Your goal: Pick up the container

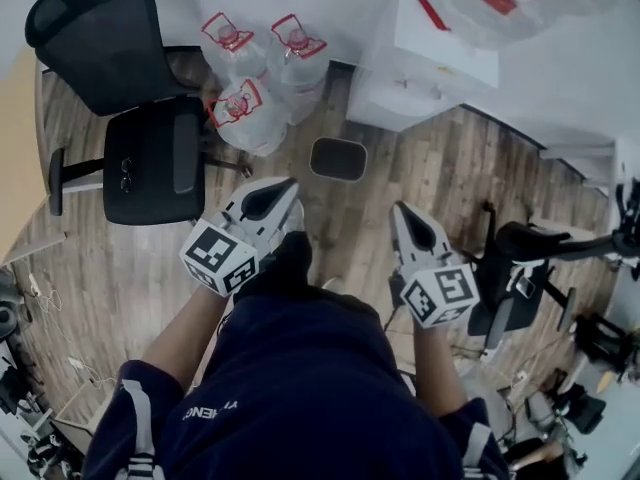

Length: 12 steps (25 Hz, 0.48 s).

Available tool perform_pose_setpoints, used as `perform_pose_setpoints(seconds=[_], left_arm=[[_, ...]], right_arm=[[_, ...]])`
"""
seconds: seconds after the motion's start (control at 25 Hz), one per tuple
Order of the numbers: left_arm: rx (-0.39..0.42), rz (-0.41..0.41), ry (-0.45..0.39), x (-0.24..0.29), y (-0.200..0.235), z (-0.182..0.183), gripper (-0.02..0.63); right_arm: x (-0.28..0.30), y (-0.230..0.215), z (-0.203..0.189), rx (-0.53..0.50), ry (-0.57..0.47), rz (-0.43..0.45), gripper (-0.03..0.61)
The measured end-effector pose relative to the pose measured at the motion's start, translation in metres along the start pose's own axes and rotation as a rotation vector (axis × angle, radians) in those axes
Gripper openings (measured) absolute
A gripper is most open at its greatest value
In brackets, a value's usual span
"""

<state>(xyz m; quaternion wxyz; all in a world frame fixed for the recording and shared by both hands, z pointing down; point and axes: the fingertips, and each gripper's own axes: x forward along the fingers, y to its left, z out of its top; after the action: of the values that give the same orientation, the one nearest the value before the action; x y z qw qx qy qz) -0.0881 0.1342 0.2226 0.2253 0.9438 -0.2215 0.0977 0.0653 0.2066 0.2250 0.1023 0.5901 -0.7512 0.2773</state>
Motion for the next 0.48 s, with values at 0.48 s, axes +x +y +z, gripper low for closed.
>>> perform_pose_setpoints(seconds=[0.48], left_arm=[[-0.038, -0.007, 0.123, 0.071, 0.097, -0.021, 0.025]], right_arm=[[0.105, -0.053, -0.002, 0.040, 0.127, -0.054, 0.015]])
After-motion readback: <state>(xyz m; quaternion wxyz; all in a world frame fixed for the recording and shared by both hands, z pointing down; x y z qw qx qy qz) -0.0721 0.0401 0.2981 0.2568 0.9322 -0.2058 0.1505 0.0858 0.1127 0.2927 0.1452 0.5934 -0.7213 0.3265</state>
